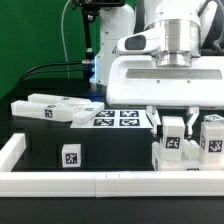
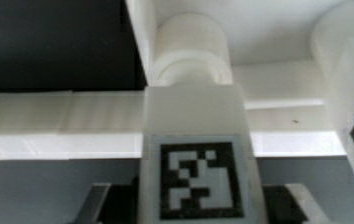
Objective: Assemble chair
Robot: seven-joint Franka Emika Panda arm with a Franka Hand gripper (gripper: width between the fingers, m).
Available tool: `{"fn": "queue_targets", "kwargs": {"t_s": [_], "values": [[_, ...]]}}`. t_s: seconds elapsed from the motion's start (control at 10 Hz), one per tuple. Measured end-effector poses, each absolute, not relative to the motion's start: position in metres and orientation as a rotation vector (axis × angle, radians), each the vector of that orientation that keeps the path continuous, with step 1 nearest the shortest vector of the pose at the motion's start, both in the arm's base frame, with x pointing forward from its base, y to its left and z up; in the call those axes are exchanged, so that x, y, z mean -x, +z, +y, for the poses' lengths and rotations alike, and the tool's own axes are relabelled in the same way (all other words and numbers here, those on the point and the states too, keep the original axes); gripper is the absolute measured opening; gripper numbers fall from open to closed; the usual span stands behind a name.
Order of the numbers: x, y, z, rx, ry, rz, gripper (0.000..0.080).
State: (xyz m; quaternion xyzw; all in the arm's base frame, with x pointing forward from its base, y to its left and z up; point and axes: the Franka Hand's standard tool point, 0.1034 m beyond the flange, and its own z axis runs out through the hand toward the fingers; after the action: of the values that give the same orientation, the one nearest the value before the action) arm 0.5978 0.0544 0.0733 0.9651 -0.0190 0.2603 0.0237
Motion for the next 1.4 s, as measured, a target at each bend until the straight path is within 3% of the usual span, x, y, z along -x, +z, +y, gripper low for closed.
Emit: {"fn": "queue_targets", "kwargs": {"t_s": [0.3,0.5,0.6,0.7,0.9,1.1,1.4], "values": [[-0.597,0.073,0.054,-2.982,0.811,-0.044,0.0284],[-0.597,0.073,0.054,-2.981,0.811,-0.04,0.0569],[-0.597,0.072,0.054,-2.987,0.793,-0.04,0.0569],[-0.598,0.073,0.052,-3.005,0.738,-0.053,0.0632],[-0.604,0.081,0.048,-3.046,0.631,-0.099,0.0644],[-0.611,0.086,0.048,-3.116,0.352,-0.129,0.0648],[-0.61,0.084,0.047,-3.144,0.168,-0.176,0.0648]]}}
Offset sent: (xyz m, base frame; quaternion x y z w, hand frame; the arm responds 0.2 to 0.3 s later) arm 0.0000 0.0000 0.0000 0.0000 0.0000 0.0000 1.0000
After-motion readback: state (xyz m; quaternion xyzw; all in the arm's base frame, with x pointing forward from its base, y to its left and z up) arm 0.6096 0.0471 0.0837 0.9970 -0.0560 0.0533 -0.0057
